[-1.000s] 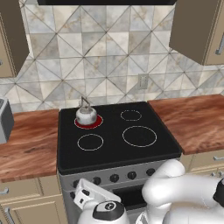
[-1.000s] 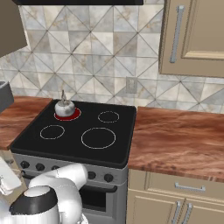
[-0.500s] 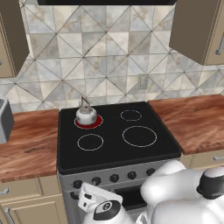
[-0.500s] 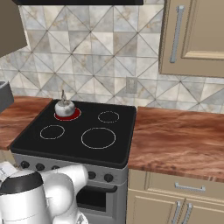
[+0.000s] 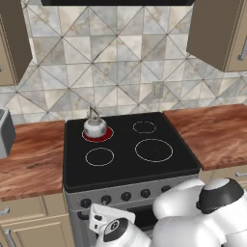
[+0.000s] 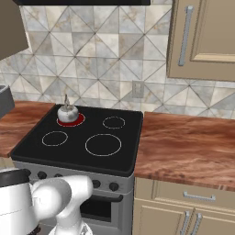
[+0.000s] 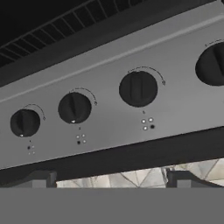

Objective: The kettle is done boiling. Turn off the stove, then wait for 300 timesteps before moving the kettle to the dining table.

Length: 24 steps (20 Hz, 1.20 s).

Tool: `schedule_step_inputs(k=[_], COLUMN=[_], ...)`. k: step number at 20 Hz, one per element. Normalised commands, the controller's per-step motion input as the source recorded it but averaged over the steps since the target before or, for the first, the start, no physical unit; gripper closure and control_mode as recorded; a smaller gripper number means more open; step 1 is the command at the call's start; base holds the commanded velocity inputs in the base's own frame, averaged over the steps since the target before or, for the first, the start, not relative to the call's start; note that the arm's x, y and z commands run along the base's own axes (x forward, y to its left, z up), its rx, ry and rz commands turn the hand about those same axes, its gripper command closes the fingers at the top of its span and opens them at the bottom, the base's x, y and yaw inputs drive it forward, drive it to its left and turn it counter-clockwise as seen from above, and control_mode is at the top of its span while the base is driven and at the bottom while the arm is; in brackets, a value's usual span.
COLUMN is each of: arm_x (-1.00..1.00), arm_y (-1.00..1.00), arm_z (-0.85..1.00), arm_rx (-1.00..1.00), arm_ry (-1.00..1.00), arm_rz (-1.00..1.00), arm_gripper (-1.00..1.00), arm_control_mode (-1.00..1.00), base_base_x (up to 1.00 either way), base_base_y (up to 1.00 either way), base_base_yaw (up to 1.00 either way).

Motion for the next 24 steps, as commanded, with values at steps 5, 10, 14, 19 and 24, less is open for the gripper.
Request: schedule_step_inputs(k=[5, 10, 14, 19, 24], arm_x=[0.20, 0.23, 0.28, 0.23, 0.11], arm_y=[0.04, 0.12, 0.17, 0.24, 0.15], arm_z=[-0.31, -0.35, -0.31, -0.31, -0.27], arm_rx=[-0.06, -0.05, -0.04, -0.03, -0.03], arm_ry=[0.00, 0.00, 0.00, 0.00, 0.00], arm_rz=[0.07, 0.08, 0.08, 0.09, 0.06], arm_gripper=[-1.00, -1.00, -1.00, -1.00, -1.00], arm_control_mode=[-1.00, -1.00, -1.00, -1.00, -1.00], base_base_x=[0.00, 0.00, 0.00, 0.00, 0.00], base_base_y=[0.00, 0.00, 0.00, 0.00, 0.00], base_base_yaw=[0.00, 0.00, 0.00, 0.00, 0.00])
